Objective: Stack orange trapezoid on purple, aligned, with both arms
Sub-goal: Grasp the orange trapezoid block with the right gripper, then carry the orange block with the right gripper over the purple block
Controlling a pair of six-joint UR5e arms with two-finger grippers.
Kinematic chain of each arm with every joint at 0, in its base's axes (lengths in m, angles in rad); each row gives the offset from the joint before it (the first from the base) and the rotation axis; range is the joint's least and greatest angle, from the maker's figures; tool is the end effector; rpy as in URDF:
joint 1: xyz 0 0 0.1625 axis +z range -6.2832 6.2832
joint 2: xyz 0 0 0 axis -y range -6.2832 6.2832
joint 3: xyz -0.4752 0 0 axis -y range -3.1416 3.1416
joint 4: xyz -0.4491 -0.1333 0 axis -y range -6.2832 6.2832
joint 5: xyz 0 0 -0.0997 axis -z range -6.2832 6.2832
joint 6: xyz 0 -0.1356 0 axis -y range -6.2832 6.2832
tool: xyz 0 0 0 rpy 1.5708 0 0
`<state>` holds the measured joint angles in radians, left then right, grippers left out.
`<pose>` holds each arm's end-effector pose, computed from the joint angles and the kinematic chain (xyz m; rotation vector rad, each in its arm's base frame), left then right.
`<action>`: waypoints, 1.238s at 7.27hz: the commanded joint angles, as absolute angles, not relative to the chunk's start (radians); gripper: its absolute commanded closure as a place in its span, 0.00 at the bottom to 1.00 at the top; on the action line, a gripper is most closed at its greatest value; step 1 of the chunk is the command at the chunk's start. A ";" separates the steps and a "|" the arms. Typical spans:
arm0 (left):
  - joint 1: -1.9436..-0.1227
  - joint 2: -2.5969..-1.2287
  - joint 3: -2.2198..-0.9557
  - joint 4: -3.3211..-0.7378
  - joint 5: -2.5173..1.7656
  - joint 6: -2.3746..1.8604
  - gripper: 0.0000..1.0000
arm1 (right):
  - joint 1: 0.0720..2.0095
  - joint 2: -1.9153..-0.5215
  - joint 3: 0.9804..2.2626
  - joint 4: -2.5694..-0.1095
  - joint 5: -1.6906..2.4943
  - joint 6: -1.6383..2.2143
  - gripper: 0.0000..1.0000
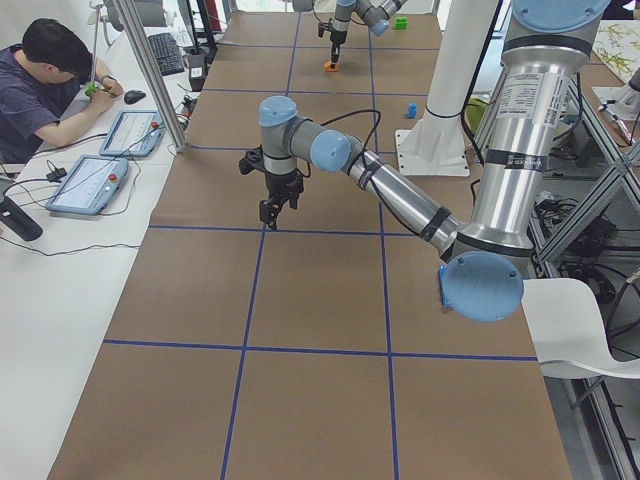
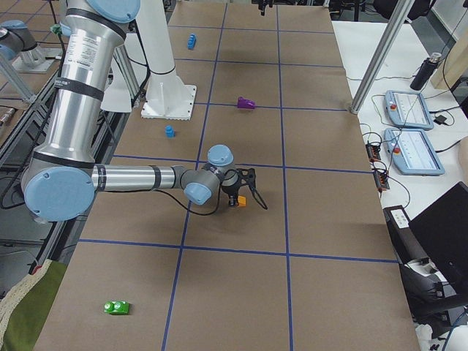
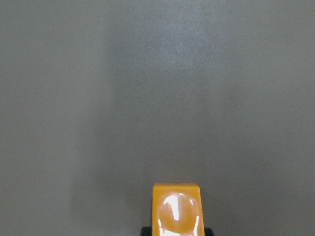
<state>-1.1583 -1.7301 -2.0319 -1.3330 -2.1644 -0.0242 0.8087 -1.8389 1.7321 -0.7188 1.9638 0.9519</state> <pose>0.1780 -0.5500 0.4376 0.2378 0.6592 0.4860 -0.2718 -0.4026 0.6931 0.1982 -0.8004 0.0325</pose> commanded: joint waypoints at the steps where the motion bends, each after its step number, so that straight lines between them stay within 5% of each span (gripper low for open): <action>1: -1.161 -1.704 -2.028 -1.333 -2.163 -0.023 0.00 | 0.805 -1.819 1.800 -0.751 1.979 0.950 1.00; 5: -1.371 -1.574 -1.916 -1.462 -2.198 0.091 0.00 | 0.786 -1.501 1.949 -1.184 1.993 1.012 1.00; 9: -1.551 -1.505 -1.850 -1.462 -2.355 0.282 0.00 | 0.576 -1.023 1.944 -1.633 1.947 1.259 1.00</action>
<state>-1.5312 -1.5177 -1.8503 -1.4616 -2.3465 0.2707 0.6400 -1.1501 1.9565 -1.5047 1.9646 1.2123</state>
